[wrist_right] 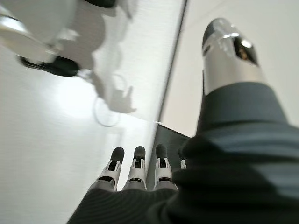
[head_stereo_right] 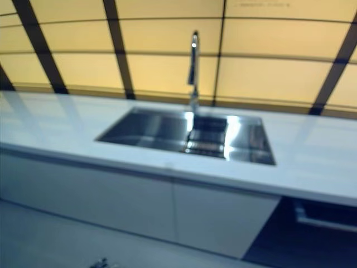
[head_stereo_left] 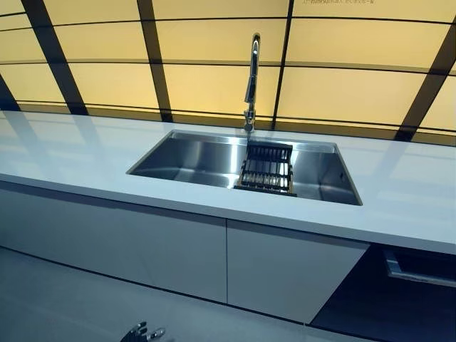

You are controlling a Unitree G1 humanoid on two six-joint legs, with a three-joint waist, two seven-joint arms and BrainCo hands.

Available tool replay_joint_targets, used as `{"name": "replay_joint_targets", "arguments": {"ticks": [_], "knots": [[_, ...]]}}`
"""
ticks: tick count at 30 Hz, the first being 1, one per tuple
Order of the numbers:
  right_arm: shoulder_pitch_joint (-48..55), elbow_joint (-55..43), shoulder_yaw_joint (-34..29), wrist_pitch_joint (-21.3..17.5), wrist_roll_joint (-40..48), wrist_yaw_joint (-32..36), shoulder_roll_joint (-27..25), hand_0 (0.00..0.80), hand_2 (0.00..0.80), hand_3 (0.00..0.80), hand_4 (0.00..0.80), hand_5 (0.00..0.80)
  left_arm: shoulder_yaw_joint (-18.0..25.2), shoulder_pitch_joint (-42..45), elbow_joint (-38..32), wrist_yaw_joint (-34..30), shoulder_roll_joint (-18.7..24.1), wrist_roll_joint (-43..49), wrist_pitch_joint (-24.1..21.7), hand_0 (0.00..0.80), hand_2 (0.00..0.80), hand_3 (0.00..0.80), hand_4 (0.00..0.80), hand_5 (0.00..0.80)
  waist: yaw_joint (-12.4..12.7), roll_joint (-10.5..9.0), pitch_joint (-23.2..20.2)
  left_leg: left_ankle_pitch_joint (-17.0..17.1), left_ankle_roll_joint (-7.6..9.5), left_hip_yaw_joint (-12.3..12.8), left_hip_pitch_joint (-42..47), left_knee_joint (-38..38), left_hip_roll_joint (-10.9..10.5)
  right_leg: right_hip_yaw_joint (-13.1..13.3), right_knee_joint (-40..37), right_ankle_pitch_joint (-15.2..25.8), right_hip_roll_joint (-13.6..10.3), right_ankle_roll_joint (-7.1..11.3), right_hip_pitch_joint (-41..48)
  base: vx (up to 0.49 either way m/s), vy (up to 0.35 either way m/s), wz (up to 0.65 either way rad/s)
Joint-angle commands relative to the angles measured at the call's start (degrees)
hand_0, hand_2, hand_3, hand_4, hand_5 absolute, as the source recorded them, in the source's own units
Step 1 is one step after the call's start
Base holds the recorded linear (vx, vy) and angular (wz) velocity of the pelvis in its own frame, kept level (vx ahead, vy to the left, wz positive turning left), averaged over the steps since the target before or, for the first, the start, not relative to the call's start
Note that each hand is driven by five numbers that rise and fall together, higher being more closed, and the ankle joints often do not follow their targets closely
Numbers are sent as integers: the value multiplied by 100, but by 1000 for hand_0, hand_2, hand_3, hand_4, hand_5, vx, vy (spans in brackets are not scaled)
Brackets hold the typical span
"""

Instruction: Take plates into dishwasher

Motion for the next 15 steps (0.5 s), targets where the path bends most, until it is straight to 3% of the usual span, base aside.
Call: {"name": "replay_joint_targets", "arguments": {"ticks": [1, 15], "knots": [[-64, 126, -186, 96, 4, -243, -52, 0, 0, 0, 0, 0, 62, -268, 91, -95, 40, 0, -201, 0, 0, 0, 0, 0, -98, -82, 12, -612, 35, 140, 362, 395, 186, 58, -812, 1316, 143, -90, -339, -17, 108, 3], [75, 432, -306, 149, -20, -357, 215, 0, 0, 0, 0, 0, -41, -242, 569, -63, -21, 149, -191, 0, 0, 0, 0, 0, -178, -131, -1, -463, 169, 340, 558, -144, 83, 172, -940, 1513, 176, 67, -438, -33, 76, -8]]}}
